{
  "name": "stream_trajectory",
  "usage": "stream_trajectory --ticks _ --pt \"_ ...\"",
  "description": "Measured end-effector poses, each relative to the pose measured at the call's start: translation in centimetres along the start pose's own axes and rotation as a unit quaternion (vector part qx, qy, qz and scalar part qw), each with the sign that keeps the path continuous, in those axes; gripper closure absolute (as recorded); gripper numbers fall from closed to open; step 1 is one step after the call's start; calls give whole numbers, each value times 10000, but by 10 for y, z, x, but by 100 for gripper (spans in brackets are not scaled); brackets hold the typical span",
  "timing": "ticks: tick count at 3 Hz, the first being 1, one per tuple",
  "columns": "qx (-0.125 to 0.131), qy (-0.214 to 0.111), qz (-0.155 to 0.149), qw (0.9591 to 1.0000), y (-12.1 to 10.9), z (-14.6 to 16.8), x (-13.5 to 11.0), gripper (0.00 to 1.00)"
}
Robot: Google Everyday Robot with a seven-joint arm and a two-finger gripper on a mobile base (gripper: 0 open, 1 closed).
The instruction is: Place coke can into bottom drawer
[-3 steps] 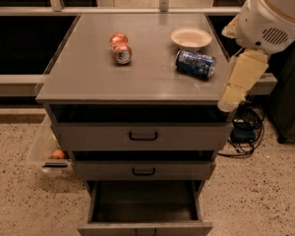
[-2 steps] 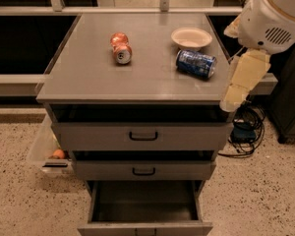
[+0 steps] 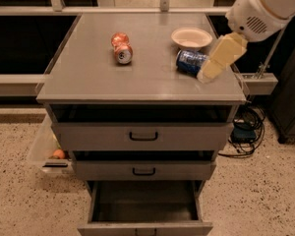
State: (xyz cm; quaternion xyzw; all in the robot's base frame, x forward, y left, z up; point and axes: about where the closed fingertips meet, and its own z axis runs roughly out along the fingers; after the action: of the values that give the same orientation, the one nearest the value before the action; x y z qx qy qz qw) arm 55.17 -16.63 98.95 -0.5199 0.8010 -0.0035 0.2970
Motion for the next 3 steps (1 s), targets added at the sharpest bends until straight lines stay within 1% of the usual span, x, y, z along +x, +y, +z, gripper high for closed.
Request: stream_trajectory --ticks 1,2,3 --pt "328 -305 561 9974 -45 24 -15 0" --pt "311 -374 584 9971 -47 27 -29 0" --pt "361 -357 625 9968 -46 24 -27 0"
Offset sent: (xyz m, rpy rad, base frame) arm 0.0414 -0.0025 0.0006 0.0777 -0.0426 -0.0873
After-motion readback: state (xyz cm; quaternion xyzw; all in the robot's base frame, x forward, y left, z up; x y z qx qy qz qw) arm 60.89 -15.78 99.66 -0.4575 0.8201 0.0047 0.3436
